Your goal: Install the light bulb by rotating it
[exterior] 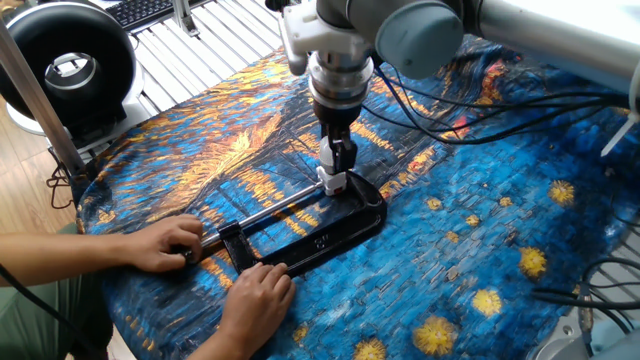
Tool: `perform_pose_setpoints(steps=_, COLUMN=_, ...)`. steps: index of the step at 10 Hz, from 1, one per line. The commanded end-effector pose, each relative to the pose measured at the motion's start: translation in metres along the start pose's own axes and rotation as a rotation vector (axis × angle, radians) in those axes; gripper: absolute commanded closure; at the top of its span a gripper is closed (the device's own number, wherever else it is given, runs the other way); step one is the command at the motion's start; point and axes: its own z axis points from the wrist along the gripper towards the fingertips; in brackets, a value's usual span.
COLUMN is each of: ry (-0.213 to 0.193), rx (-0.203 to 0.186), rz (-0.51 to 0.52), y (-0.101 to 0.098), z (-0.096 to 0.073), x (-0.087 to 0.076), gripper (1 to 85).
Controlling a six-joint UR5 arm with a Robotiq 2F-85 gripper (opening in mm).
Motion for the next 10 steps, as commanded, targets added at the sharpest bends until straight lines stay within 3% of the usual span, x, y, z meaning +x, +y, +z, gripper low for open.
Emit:
perform_pose_setpoints(steps=1, ry=-0.02, rx=0.008, rz=-0.063, y=-0.0009, z=0.002, x=-0.0045, gripper=20.0)
perform_pose_setpoints(steps=5, ry=-0.041, rx=0.035, rz=-0.103, y=-0.0077, z=0.0021, x=-0.0102, gripper=25.7)
perform_pose_setpoints(steps=10, ry=-0.045, rx=0.029, rz=-0.1, y=-0.0058, z=0.0046, x=-0.0095, gripper=31.3)
